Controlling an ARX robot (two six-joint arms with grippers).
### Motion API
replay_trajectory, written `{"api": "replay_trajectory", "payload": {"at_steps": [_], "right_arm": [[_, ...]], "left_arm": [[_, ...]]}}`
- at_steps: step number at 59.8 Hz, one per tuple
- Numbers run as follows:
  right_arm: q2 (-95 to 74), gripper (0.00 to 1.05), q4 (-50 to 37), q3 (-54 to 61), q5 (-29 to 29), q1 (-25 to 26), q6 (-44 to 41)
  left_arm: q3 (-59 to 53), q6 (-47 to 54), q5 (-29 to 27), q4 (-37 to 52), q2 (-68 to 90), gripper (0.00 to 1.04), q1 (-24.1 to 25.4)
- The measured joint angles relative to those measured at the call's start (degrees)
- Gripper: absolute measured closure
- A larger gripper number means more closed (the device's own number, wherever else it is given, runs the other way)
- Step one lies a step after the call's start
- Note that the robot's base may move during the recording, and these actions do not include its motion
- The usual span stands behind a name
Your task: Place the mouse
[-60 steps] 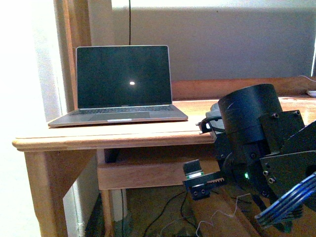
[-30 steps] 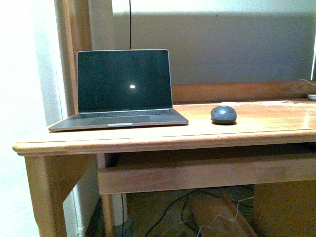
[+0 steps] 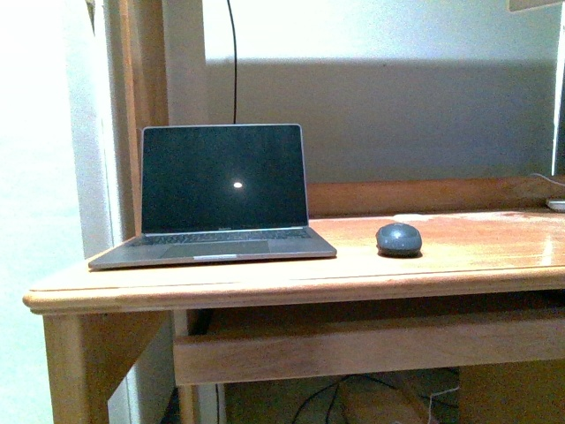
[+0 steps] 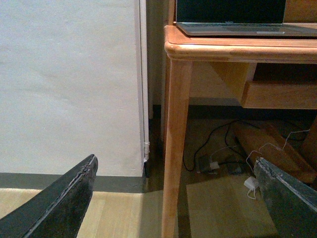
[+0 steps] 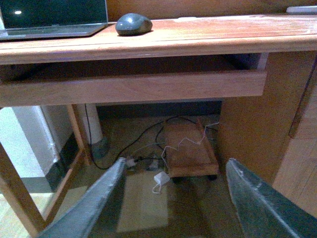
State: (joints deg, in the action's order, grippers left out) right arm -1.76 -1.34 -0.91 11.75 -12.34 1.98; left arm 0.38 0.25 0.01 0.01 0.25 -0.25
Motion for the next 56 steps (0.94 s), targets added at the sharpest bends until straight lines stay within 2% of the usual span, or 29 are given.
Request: {"api": "replay_trajectory", "payload": {"at_steps": [6,11,14,43,56], "right_arm": [[0.4,0.64,0.4,0.0,-2.3,2.3,-0.7],[1.2,0.8,1.2,0.0,-9.7,8.2,-1.3],[1.4,0.87,1.3,0.0,-10.7,11.0,-1.5],[1.4,0.06,1.3,0.0,-11.6,12.1,-1.6],[1.4,0.07,1.3,0.0,-11.6,12.1,-1.7]], "left_arm": [[0.0,0.0,0.0,0.0,0.0,0.08,0.0],[0.0,0.0,0.0,0.0,0.0,0.08,0.0],[0.0,0.0,0.0,0.0,0.0,0.08,0.0],[0.0,0.0,0.0,0.0,0.0,0.08,0.0],[0.0,0.0,0.0,0.0,0.0,0.08,0.0]]}}
